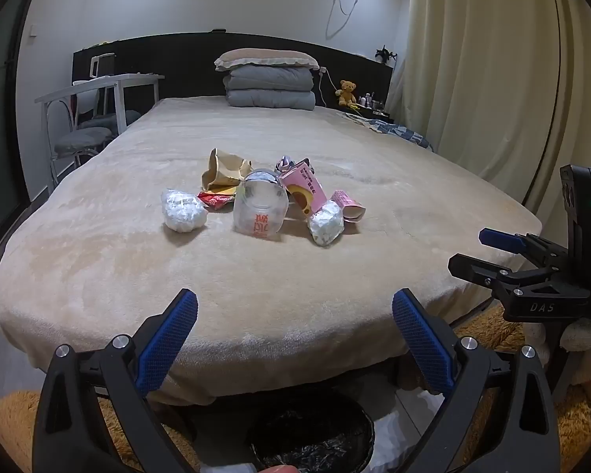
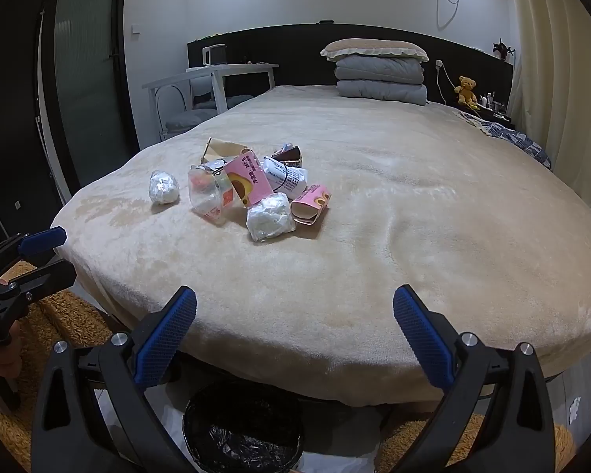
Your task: Collect trash
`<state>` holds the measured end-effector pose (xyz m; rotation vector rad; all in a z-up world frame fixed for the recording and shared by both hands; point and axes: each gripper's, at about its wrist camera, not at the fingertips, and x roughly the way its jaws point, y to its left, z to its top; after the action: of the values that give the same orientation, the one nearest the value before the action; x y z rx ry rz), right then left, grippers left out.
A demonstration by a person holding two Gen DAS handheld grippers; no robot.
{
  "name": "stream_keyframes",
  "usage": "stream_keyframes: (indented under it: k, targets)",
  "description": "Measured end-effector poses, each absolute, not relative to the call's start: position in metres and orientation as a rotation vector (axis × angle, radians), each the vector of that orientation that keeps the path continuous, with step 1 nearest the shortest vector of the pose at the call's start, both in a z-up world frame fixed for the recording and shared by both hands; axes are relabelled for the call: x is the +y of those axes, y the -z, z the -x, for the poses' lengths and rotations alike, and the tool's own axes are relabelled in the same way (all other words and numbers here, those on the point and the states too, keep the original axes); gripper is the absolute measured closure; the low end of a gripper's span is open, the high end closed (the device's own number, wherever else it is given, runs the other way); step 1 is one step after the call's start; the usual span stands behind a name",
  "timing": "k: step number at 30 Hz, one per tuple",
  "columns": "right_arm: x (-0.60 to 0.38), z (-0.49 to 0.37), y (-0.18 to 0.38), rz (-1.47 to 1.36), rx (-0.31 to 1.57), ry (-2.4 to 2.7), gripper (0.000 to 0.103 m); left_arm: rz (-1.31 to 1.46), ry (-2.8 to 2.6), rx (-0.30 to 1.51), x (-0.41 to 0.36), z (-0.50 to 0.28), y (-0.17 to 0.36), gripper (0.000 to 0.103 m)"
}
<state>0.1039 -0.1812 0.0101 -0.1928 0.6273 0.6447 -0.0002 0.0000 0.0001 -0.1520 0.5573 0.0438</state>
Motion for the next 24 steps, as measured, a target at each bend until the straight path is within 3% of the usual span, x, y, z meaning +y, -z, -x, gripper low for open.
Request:
stream_keyframes:
  k: [24]
  targets:
    - [-0.1795,-0.1040,-0.0085,0.197,0.631,-0.644,0.004,0.155,-0.043,0.562,0.0001,0.0002,0.0000,0.007]
